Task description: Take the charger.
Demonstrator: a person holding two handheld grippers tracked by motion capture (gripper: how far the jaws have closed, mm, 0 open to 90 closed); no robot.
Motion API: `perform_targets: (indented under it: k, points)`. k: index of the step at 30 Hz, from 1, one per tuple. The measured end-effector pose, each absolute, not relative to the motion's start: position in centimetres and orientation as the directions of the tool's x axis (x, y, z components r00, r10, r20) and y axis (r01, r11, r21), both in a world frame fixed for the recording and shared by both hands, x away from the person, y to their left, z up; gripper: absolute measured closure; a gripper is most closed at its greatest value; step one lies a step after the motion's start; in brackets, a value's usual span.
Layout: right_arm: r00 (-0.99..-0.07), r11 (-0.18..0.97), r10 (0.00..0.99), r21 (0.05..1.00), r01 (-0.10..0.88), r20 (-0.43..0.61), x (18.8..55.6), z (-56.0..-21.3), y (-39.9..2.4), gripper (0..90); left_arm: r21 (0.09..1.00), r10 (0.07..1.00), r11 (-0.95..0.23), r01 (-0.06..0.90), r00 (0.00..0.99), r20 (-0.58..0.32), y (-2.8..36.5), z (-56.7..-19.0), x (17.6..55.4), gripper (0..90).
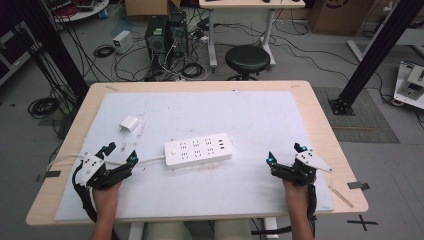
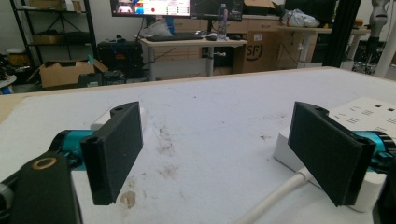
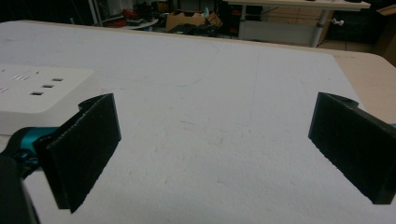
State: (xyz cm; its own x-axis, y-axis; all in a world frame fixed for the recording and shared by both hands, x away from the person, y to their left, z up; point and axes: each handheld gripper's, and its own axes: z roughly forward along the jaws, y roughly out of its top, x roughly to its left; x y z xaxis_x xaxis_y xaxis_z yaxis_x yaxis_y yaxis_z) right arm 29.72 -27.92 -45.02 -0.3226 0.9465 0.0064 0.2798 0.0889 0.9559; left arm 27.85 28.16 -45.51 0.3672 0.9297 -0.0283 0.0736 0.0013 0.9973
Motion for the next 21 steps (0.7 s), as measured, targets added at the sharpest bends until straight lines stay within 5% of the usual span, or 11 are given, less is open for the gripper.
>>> perform_targets:
  k: [21]
  points:
    - [-0.323,0.087,0.946,0.958,0.274,0.006,29.69,-45.03,-27.95,2.0,0.996,0.93,0.027,0.09,0.364,-0.058,28.4,-45.43,28.0,17.9]
